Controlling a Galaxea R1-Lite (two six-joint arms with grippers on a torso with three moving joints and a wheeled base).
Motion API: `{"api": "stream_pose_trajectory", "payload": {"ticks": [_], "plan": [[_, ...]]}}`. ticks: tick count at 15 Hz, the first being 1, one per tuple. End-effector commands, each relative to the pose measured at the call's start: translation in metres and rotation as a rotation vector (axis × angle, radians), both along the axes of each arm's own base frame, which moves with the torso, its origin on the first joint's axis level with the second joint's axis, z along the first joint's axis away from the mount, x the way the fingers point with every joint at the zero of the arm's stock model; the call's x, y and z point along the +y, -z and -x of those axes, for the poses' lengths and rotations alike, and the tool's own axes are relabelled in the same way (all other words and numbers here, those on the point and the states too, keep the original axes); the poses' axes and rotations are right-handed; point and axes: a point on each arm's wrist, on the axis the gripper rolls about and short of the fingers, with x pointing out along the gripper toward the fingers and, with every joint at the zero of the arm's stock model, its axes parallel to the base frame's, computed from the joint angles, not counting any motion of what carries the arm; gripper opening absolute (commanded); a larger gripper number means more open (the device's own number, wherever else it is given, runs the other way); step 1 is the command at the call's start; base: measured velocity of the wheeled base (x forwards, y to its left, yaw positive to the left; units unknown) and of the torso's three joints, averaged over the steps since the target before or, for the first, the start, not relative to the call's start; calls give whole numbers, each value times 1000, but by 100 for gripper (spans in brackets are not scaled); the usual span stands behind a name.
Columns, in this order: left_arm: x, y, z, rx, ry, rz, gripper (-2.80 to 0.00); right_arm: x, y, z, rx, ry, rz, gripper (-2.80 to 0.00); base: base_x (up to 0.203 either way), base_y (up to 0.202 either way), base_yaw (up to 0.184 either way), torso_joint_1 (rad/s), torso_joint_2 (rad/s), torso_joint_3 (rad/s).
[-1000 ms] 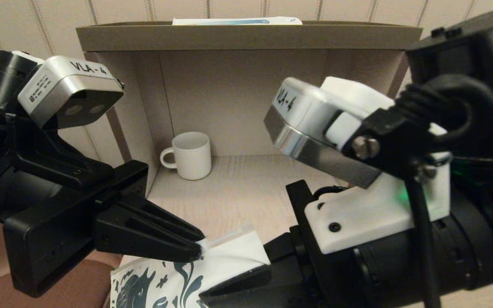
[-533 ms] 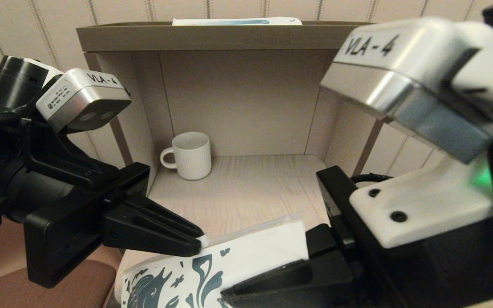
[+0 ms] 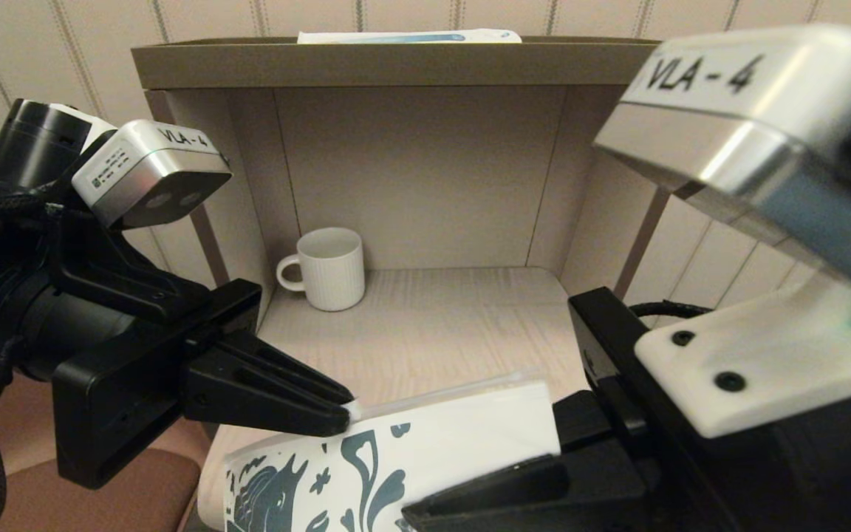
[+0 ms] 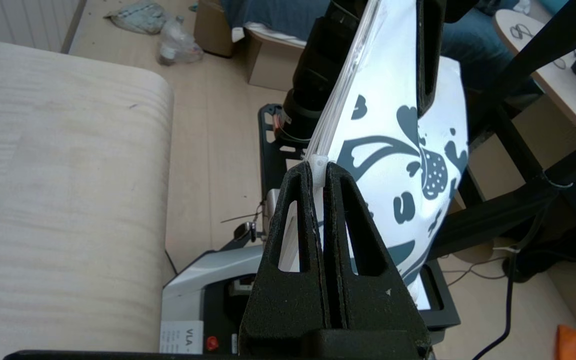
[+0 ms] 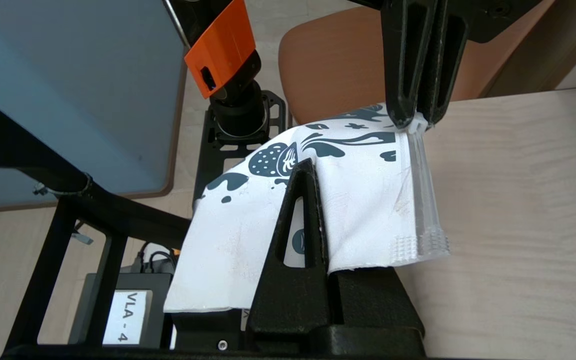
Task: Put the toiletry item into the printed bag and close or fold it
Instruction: Close the strorage bag and place it on the desk
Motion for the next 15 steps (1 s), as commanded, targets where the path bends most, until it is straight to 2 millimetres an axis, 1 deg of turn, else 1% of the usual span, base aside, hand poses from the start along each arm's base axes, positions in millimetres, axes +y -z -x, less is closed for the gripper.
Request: {"api": "stream_pose_trajectory", "payload": {"ticks": [1,4,9,12,15], "plan": [[0,1,-2,4,2,1,-280,-4,-2,1,-7,2,-9,-280,0,0,0,0,0,0],[0,3,-3,3,4,0,-280,-15,-11,4,-28,16,-39,-280,0,0,0,0,0,0],[-1,5,-5,10,4,-4,-280,-29,-19,11,-50,26,-75,-280,0,0,0,0,0,0],[-2,6,-6,12,5,-5,-280,-41,-24,10,-67,64,-95,-280,0,0,0,0,0,0],[-3,8,-8,20,5,-10,-280,-49,-29,15,-81,68,-116,-280,0,0,0,0,0,0]]}}
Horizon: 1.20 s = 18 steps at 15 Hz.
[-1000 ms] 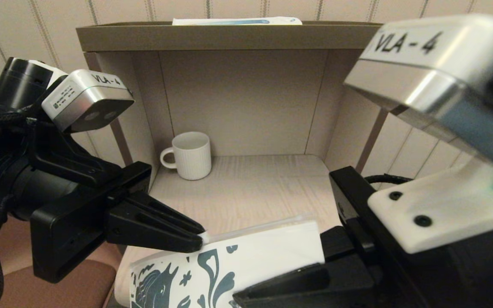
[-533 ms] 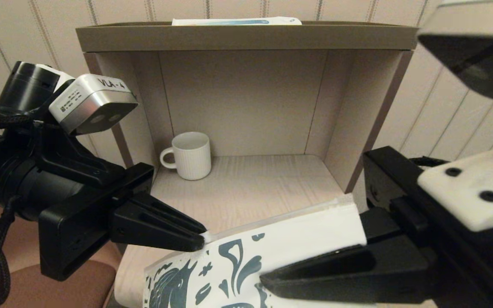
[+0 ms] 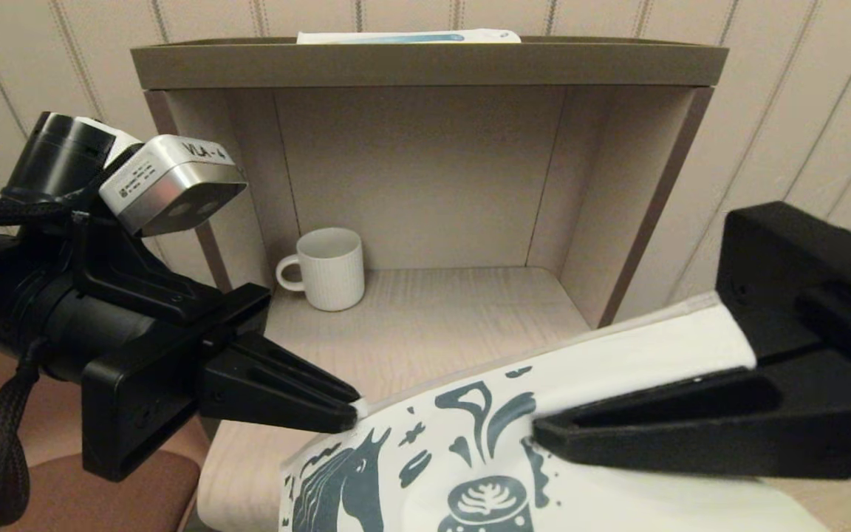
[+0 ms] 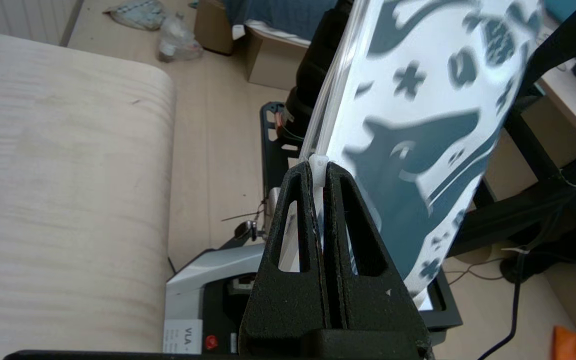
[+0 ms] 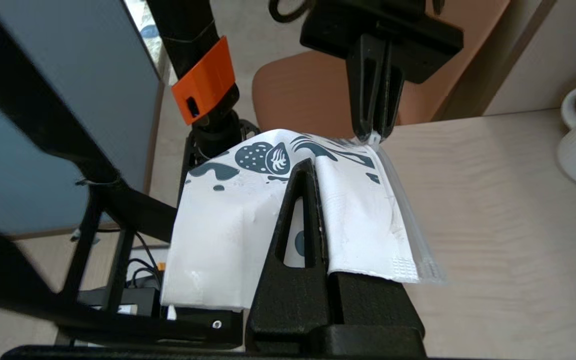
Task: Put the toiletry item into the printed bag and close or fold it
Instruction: Close the strorage bag and place it on the desk
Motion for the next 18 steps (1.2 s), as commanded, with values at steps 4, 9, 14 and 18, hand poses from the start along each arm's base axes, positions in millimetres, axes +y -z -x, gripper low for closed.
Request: {"api": "stream_pose_trajectory", "payload": {"ticks": [4,9,14,18], "plan": [[-1,2,-2,10,4,-1,-280,-16,-7,4,-25,30,-33,-280,0,0,0,0,0,0],[-1,5,-5,5,4,-4,-280,-26,-11,8,-41,48,-52,-280,0,0,0,0,0,0],[-2,7,-7,7,3,-6,-280,-34,-10,12,-48,59,-61,-280,0,0,0,0,0,0],[-2,7,-8,9,3,-7,-280,-34,-6,10,-39,68,-49,-280,0,0,0,0,0,0]]}}
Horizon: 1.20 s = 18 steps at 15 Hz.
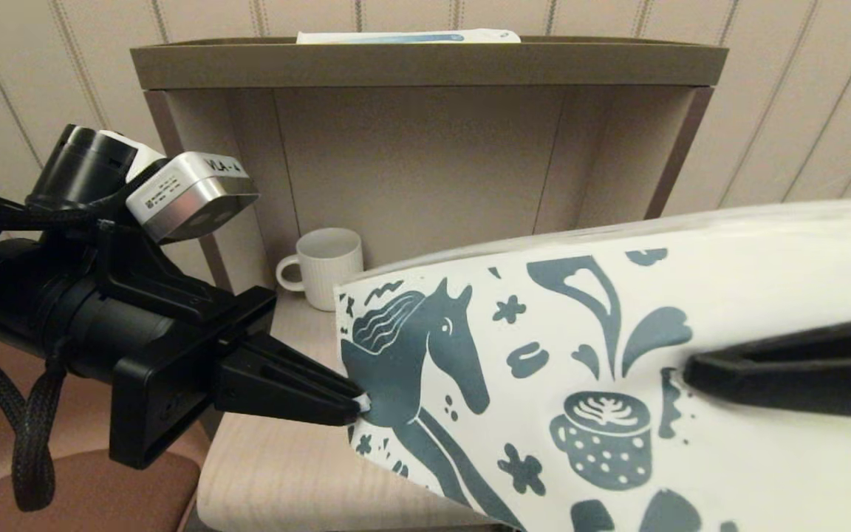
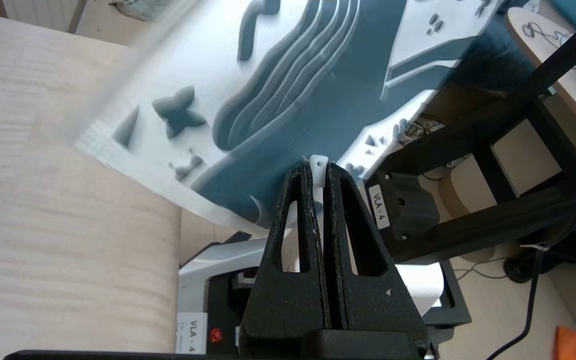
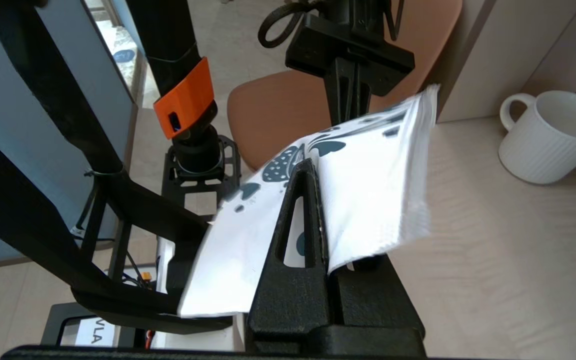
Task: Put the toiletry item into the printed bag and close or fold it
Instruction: Close the strorage bag and place it on the desk
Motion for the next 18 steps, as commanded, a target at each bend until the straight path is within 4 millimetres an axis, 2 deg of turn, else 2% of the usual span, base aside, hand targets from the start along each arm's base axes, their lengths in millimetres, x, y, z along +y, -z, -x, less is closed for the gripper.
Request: {"api": "stream_pose_trajectory", "payload": {"ticks": [1,5,10,15,18], "plan": [[0,1,0,4,6,3,-280,2,3,-2,7,-2,11,-280,0,0,0,0,0,0],[9,-6,-4,-12,-31,19,-280,4,20,-4,17,-8,63,-280,0,0,0,0,0,0],[39,-24,-9,-65,-114,81,-280,8,46,-7,-4,-34,157,-280,0,0,0,0,0,0],[38,-22,-14,-63,-118,79,-280,9,53,-10,-17,-21,178,-280,0,0,0,0,0,0],[35,-12,-30,-26,-130,62,-280,11,52,-32,-10,59,179,-280,0,0,0,0,0,0]]}}
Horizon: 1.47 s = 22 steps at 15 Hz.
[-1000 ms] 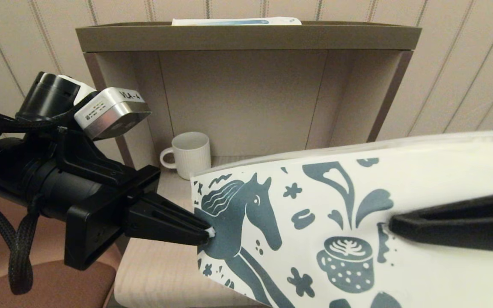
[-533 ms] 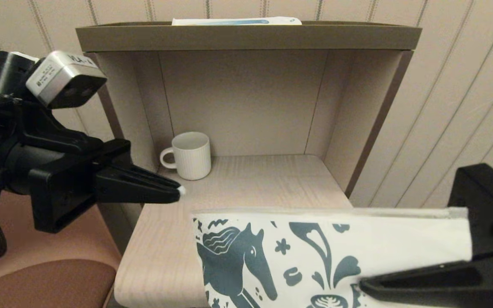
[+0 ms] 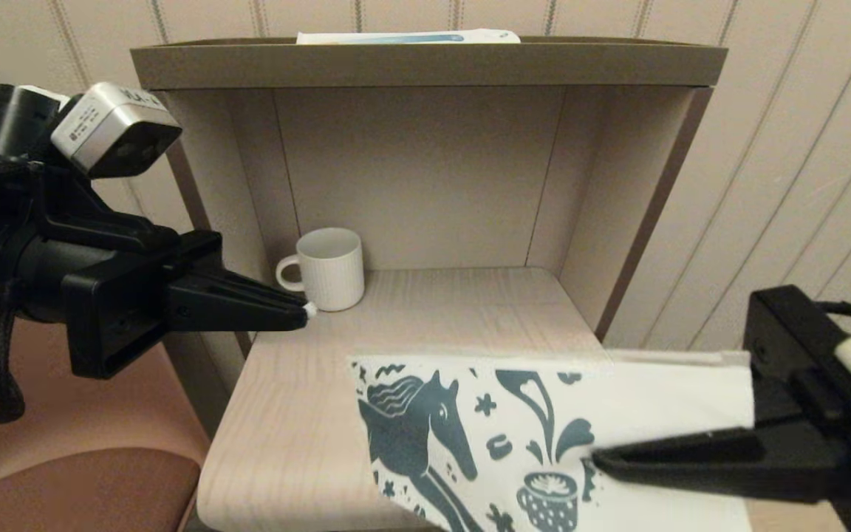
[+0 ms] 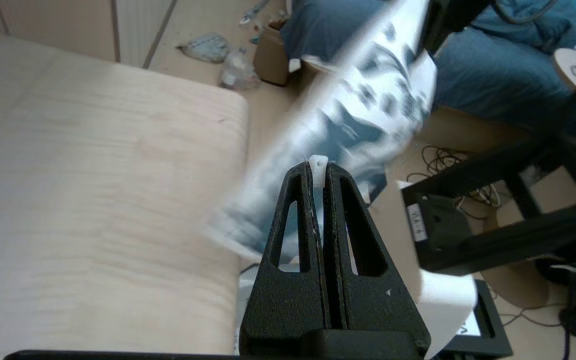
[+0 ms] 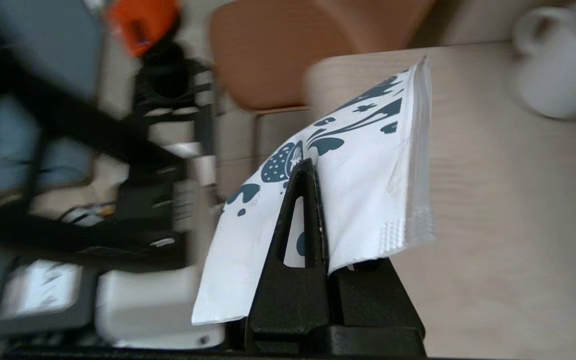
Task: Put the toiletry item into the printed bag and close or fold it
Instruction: Close the strorage bag and place it on the desk
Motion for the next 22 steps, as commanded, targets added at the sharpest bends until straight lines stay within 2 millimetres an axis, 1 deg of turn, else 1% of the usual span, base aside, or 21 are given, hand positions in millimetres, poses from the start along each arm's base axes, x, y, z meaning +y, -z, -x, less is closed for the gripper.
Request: {"api": "stream_pose_trajectory", "payload": {"ticks": [1,3,5,6,9,11,12,15,18,19,21,22], "plan": [[-4,9,-14,37,2,-9,-280,9,4,-17,10,27,11,-280,0,0,0,0,0,0],[-5,19,-26,64,-8,-21,-280,17,9,-32,9,48,13,-280,0,0,0,0,0,0],[-6,29,-39,95,-20,-31,-280,20,13,-48,-2,81,18,-280,0,0,0,0,0,0],[-7,35,-47,115,-26,-39,-280,21,18,-58,12,108,34,-280,0,0,0,0,0,0],[-10,48,-64,150,-37,-52,-280,21,31,-90,12,188,37,-280,0,0,0,0,0,0],[-12,55,-71,170,-38,-59,-280,12,39,-112,3,260,33,-280,0,0,0,0,0,0],[-13,60,-75,185,-38,-64,-280,13,45,-118,8,269,40,-280,0,0,0,0,0,0],[-17,77,-88,230,-34,-77,-280,14,55,-123,4,266,73,-280,0,0,0,0,0,0],[-23,95,-98,276,-25,-93,-280,12,65,-123,2,266,93,-280,0,0,0,0,0,0],[-25,99,-98,274,-15,-96,-280,11,70,-123,3,265,98,-280,0,0,0,0,0,0],[-26,100,-97,262,-7,-97,-280,12,81,-124,5,282,114,-280,0,0,0,0,0,0],[-26,100,-97,262,-7,-97,-280,12,83,-125,10,284,119,-280,0,0,0,0,0,0]]}}
